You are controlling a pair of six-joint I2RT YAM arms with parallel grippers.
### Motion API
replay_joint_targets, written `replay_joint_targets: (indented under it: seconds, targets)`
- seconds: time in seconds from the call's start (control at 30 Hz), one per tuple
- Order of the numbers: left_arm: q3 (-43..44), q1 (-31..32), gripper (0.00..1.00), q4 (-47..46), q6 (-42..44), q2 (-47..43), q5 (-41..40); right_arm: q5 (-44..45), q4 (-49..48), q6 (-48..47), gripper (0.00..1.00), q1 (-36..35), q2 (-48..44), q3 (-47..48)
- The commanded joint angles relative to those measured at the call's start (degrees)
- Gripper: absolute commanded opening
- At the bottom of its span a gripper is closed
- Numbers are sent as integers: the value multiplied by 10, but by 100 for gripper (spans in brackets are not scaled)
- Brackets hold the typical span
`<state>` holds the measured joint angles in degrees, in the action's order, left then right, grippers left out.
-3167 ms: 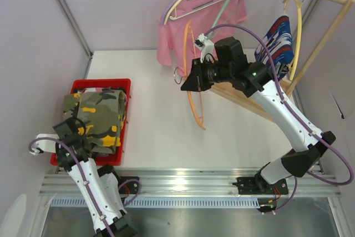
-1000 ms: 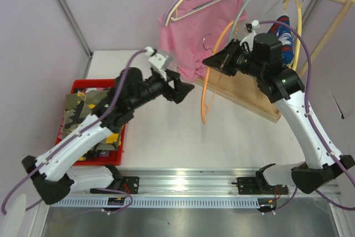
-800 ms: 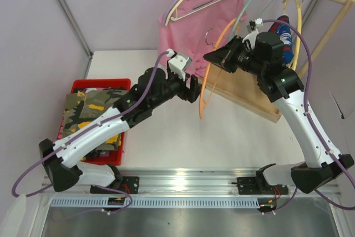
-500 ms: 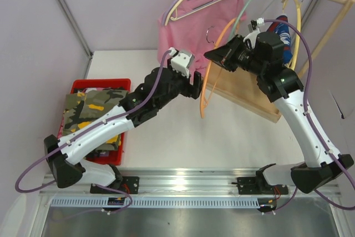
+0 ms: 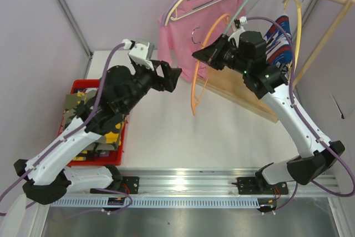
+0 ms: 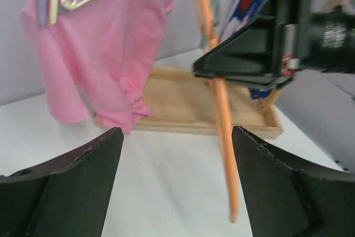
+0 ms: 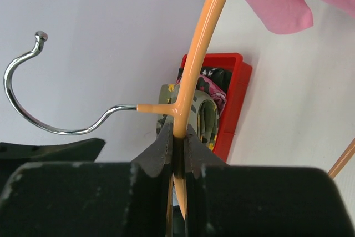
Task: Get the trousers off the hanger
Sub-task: Pass the hanger from the right arm to the left
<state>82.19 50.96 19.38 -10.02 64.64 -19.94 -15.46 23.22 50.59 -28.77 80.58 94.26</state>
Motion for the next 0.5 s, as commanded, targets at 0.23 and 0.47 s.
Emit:
replay_joint_targets:
  seconds: [0.23,0.47]
  targets:
    - [-9,-1,86,37,17,-12,184,1,-93,-64,0,-30,20,73]
    - [-66,-1,88,-5,26,-12,176,-53,-28,-94,0,-30,82,167]
